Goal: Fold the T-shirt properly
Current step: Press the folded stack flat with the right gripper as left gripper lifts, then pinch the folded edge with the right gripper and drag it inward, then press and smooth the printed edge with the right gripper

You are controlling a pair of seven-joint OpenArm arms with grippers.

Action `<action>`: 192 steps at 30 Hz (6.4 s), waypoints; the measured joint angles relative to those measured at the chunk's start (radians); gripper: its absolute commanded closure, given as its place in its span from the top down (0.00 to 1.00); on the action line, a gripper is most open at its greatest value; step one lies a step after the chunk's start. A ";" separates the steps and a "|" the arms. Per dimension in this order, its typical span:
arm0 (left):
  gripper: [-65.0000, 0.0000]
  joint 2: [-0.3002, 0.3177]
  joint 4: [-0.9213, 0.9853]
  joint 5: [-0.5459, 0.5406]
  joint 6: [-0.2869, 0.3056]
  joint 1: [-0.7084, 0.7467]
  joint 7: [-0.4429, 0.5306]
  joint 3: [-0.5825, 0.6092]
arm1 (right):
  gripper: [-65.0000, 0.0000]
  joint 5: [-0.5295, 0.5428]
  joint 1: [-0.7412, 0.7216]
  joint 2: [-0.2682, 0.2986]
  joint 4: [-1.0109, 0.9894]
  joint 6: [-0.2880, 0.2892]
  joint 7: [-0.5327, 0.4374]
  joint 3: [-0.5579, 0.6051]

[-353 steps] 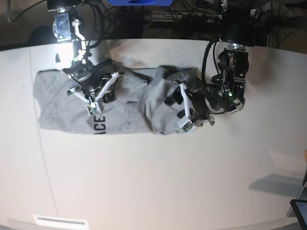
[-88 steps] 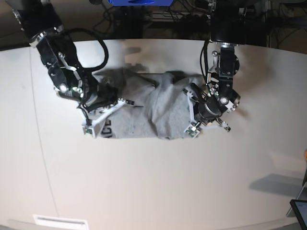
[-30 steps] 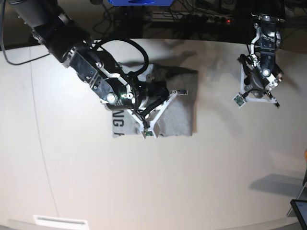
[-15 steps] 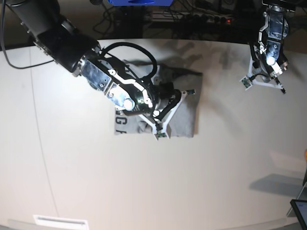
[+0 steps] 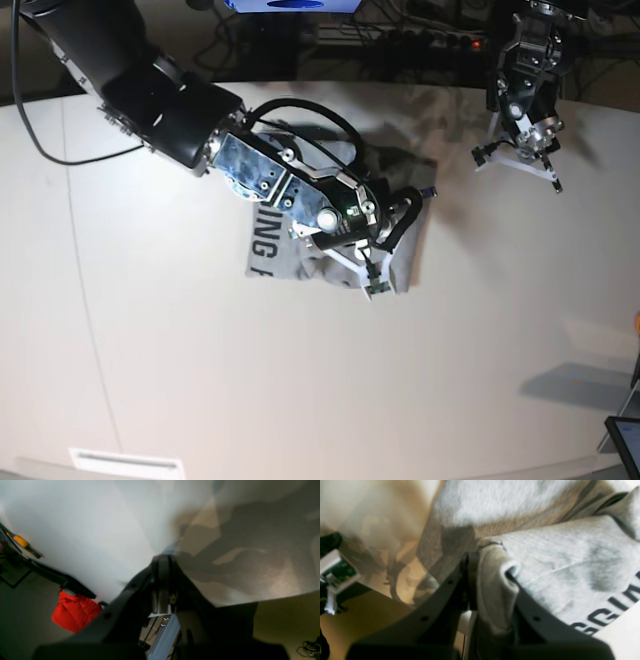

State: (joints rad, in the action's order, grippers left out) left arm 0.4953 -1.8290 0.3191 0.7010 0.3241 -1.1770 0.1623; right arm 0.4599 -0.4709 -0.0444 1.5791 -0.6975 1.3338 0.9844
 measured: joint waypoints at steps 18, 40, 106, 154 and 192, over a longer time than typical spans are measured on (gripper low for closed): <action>0.00 -0.016 -0.002 0.030 -0.002 -0.002 -0.013 0.038 | 0.01 -0.003 -0.086 -0.039 -0.164 0.000 -0.008 0.143; 0.00 -0.028 -0.006 0.033 -0.004 -0.022 -0.017 0.068 | 0.08 -0.005 -0.108 -0.042 -0.204 0.000 -0.050 0.278; 0.00 -0.046 -0.012 0.203 -0.015 0.000 -0.038 0.204 | 0.01 -0.016 0.168 0.169 0.292 0.000 0.003 -0.233; 0.00 -0.047 -0.012 0.203 -0.015 0.000 -0.035 0.204 | 0.00 -0.015 0.309 0.039 0.178 -0.003 -0.141 -0.314; 0.00 -0.204 -0.206 0.127 0.008 0.079 0.188 -0.005 | 0.00 -0.015 0.172 0.040 0.283 0.000 -0.009 -0.246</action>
State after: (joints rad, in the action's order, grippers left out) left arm 0.2916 -2.0354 0.4458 0.7090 0.4030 -0.9886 0.1577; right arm 0.4446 -0.2985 -0.0040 1.8618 -0.6979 1.3247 0.7387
